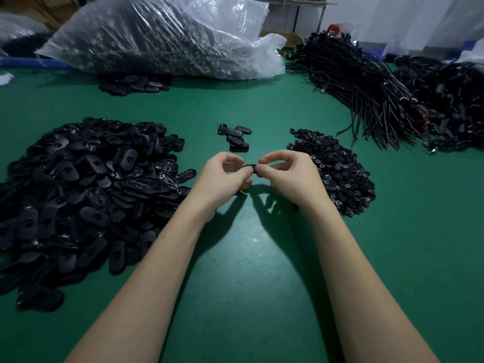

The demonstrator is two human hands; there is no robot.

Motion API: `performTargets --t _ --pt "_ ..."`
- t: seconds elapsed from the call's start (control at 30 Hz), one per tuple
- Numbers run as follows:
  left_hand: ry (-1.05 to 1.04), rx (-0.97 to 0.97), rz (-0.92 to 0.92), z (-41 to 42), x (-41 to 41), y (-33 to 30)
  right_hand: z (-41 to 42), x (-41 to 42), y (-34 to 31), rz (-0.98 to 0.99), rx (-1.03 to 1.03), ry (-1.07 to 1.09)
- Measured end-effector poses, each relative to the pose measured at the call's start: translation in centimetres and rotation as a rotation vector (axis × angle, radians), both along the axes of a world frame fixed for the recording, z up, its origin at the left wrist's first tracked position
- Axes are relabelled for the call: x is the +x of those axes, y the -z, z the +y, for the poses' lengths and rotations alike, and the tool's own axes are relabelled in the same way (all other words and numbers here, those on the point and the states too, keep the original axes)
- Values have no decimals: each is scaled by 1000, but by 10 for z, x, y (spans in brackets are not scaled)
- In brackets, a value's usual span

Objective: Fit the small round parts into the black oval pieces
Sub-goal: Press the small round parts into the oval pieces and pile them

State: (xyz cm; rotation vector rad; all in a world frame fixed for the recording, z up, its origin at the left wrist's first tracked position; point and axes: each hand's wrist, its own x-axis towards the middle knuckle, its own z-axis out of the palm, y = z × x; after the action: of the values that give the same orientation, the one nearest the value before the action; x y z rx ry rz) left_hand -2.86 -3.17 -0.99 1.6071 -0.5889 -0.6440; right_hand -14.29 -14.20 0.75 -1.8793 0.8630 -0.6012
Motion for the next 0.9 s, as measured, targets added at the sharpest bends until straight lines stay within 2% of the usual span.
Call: performTargets --t 0.33,0.47,0.6,0.8,0.9 --pt "-31 37 48 -3 6 2 -27 73 -9 14 1 146" --pt "-14 44 51 -3 7 2 -38 89 -14 106 7 98" --pt "6 57 39 -3 4 -2 -41 84 -14 184 -79 83" --pt "23 90 8 1 -3 -8 -25 81 -28 274 -221 -64" --pt "40 105 24 2 -3 -9 -11 89 -47 315 -262 -288"
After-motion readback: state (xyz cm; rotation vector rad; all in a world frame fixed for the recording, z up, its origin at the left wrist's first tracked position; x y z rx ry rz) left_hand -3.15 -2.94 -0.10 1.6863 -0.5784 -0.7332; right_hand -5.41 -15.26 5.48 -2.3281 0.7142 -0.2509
